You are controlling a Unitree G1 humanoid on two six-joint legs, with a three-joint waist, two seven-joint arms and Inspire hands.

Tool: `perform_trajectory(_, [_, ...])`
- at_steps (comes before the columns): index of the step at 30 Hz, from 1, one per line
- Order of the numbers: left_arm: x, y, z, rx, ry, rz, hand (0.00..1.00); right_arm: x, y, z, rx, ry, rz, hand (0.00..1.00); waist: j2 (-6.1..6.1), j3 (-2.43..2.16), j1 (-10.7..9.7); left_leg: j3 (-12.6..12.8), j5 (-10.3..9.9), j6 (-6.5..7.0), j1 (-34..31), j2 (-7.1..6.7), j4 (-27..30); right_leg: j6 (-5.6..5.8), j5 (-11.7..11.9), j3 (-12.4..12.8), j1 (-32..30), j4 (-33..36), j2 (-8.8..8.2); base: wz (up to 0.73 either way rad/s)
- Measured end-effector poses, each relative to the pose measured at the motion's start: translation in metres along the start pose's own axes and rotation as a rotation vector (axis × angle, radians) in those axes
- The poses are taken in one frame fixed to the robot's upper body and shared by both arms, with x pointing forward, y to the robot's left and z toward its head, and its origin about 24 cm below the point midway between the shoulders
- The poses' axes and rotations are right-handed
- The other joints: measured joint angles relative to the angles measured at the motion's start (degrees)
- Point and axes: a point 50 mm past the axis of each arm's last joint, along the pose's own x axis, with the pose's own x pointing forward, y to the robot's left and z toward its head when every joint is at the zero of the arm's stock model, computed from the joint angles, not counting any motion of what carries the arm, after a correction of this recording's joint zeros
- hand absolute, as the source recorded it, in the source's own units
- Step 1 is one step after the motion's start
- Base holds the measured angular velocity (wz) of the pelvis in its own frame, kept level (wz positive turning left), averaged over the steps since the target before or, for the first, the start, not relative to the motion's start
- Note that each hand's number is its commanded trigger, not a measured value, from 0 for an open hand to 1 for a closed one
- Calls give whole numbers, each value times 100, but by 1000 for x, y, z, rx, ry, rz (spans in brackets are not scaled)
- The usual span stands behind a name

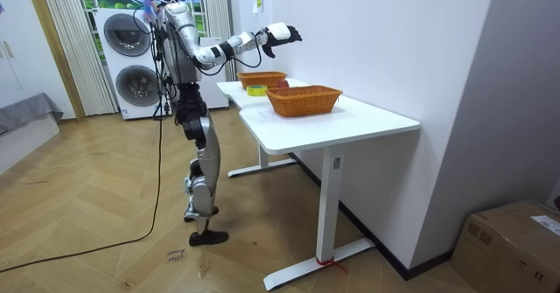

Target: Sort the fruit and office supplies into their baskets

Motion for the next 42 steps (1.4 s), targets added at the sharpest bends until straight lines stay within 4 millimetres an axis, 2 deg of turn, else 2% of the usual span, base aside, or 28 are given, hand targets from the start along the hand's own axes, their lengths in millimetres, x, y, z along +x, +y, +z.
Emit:
perform_trajectory(9, [0, -5, 5, 17, -13, 0, 0, 0, 7, 4, -2, -9, 57, 0, 15, -7, 67, -96, 2, 2, -36, -9, 1, 0, 0, -61, -7, -18, -14, 5])
perform_trajectory(14, [0, -9, 5, 30, -1, 0, 0, 1, 11, 4, 16, 2, 70, 0, 88, -53, 84, -133, 8, 6, -74, -15, 31, 2, -1, -83, -11, -18, -60, 3])
perform_trajectory(18, [0, -10, 5, 29, 3, 2, 0, 2, 18, 5, 43, 2, 75, 0, 92, -56, 153, -137, 25, 0, -62, -15, 41, 2, -1, -127, -3, -18, -65, 0])
perform_trajectory(23, [0, -10, 4, 24, 13, 17, 0, 3, 29, 4, 62, 8, 111, 0, 43, -47, 231, -216, 84, 1, -72, -18, 41, 1, -1, -225, -3, -7, -101, 9])
perform_trajectory(26, [1, -7, 4, 23, 13, 26, 0, 4, 33, 1, 74, 22, 117, 0, -21, -10, 278, -254, 107, -5, -98, -46, 41, -9, 5, -218, 3, 1, -77, 5])
perform_trajectory(29, [1, -5, 4, 20, 12, 30, 0, 4, 39, -3, 76, 42, 141, 0, -75, -11, 365, -272, 105, -6, -120, -53, 29, -19, 12, -225, 12, 2, -71, 1])
perform_trajectory(35, [1, -10, 5, 31, 11, 17, 0, 4, 52, -26, 97, 143, 184, 0, 19, 50, 424, -325, 120, 19, -202, -84, 36, 1, 47, -276, -38, -6, -94, 4])
perform_trajectory(37, [0, -11, 5, 31, 11, 14, 0, 4, 52, -26, 98, 143, 185, 0, 27, 34, 422, -326, 121, 19, -247, -82, 32, 1, 47, -291, -90, -6, -93, 0])
perform_trajectory(42, [1, -13, 7, 32, 12, 9, 0, 4, 54, -30, 139, 157, 193, 0, 42, 29, 444, -343, 128, 19, -269, -76, 39, 1, 47, -367, -103, -25, -95, 4])
